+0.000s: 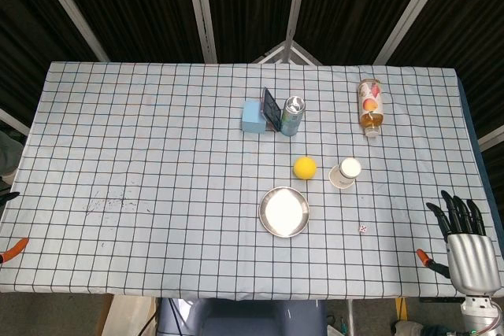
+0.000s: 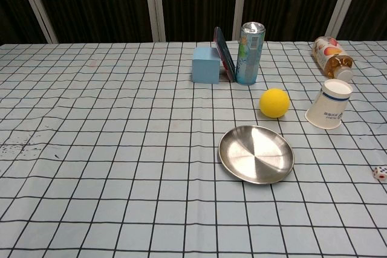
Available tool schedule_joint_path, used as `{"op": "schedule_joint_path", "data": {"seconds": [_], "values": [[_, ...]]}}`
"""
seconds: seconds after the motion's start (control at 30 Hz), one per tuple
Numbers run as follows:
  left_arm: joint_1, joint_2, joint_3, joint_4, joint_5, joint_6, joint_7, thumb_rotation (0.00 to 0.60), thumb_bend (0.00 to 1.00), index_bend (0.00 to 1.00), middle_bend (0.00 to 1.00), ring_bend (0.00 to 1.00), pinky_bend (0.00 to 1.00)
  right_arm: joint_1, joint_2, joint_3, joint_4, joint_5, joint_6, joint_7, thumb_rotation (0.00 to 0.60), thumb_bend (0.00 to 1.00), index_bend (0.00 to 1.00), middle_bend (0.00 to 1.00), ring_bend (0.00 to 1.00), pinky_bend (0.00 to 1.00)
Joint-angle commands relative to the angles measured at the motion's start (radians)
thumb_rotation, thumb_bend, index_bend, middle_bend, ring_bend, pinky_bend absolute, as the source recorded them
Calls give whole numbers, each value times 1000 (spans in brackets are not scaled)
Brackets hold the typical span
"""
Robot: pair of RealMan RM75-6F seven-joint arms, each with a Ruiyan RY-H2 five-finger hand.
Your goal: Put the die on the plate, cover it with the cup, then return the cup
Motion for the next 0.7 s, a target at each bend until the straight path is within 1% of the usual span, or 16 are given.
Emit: {"op": "schedule_joint_path", "data": {"seconds": [0.03,0.13,0.27,0.37,0.5,0.6,0.7], "values": [[-7,-3,-3,-2,-10,-17,10,600,297,191,0,0,24,-3,-17,9,-11,28,-1,-7,600,93,211,81,56,0],[-11,-2,0,-10,-10,-30,19,600,296,191,0,0,24,-1,-32,2,-26,54,-30,-10,600,93,220,81,56,0],[-7,-3,7,-13,5,-19,34,600,296,191,0,0,24,6,-40,-10,-55,70,-70,-1,600,93,267,81,56,0],[-8,-3,6,-16,-2,-28,39,600,297,191,0,0,24,11,-56,-9,-70,86,-86,0,600,93,309,81,60,0],[-16,-4,2,-24,-18,-48,44,600,296,191,0,0,24,7,-124,17,-116,201,-116,1,600,90,315,81,63,0],[-19,-5,4,-28,-11,-51,53,600,297,191,0,0,24,31,-145,28,-147,279,-194,21,600,90,317,81,63,0],[-22,-6,6,-28,-8,-57,58,600,297,191,0,0,24,70,-154,51,-134,330,-256,-3,600,100,332,81,63,0]]}}
